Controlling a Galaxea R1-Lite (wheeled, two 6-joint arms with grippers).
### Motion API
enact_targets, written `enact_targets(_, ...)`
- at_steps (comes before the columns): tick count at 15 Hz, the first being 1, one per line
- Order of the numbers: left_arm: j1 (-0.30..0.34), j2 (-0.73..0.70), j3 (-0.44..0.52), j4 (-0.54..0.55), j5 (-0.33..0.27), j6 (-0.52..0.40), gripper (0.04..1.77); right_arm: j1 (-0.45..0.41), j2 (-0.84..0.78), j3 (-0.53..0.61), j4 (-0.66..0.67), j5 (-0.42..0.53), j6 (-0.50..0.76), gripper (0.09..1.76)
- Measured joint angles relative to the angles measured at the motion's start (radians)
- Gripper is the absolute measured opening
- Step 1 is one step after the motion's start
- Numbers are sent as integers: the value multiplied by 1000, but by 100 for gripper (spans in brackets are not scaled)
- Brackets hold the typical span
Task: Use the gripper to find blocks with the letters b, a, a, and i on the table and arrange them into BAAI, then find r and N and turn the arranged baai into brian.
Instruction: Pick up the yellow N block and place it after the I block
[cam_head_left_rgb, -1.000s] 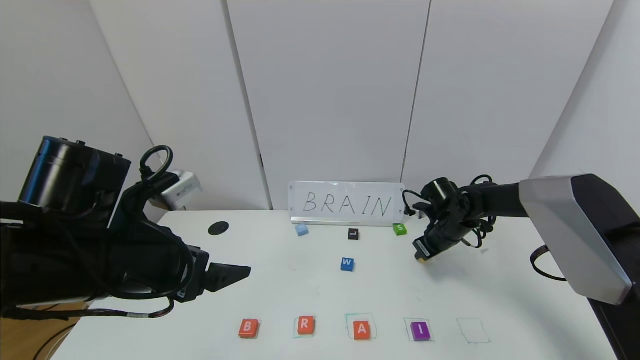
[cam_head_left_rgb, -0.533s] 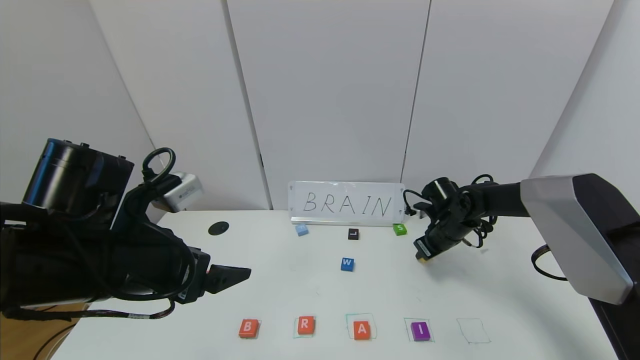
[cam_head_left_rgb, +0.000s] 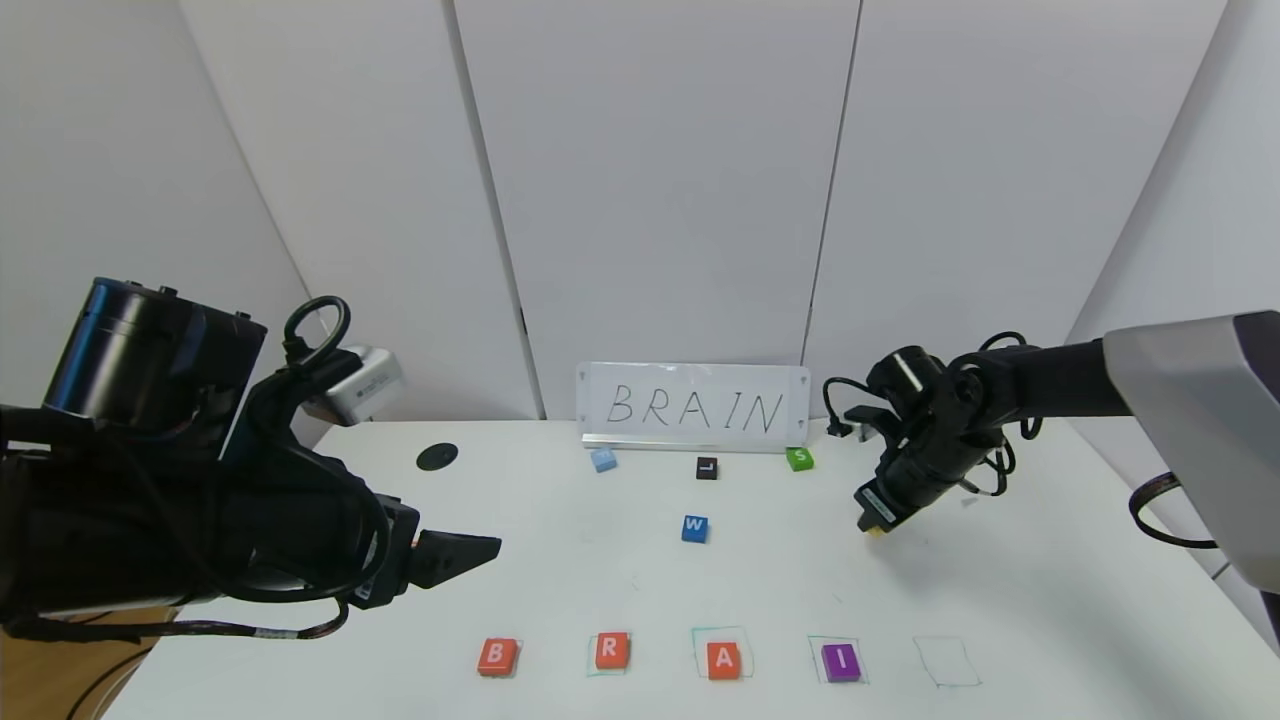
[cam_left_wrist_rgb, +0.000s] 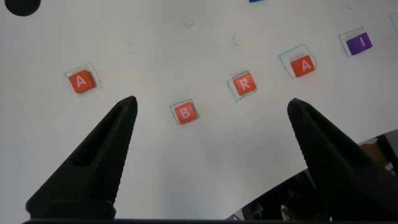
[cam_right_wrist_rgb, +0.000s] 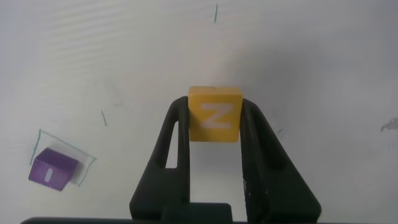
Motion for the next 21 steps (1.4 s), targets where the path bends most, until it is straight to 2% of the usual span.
enact_targets(5,5,-3,9,-1,2,23,172,-47,-191,281,-3,147,-243,53)
enact_targets(10,2,5,17,-2,22,39,172,-119,-349,529,2,196,-631,53)
enact_targets(14,-6,-2,25,-2,25,59,172,-109,-412,659,-18,204,-746,53)
enact_targets(16,-7,-6,28,-3,32,62,172,-108,-429,733,-133,225,-817,53)
enact_targets(18,-7,-7,28,-3,36,62,172,-113,-433,837,-318,264,-909,53)
enact_targets(19,-8,-8,28,-2,36,63,172,-114,-431,875,-364,276,-939,53)
enact_targets(21,-9,-7,30,-1,36,64,172,-111,-430,913,-370,277,-972,53)
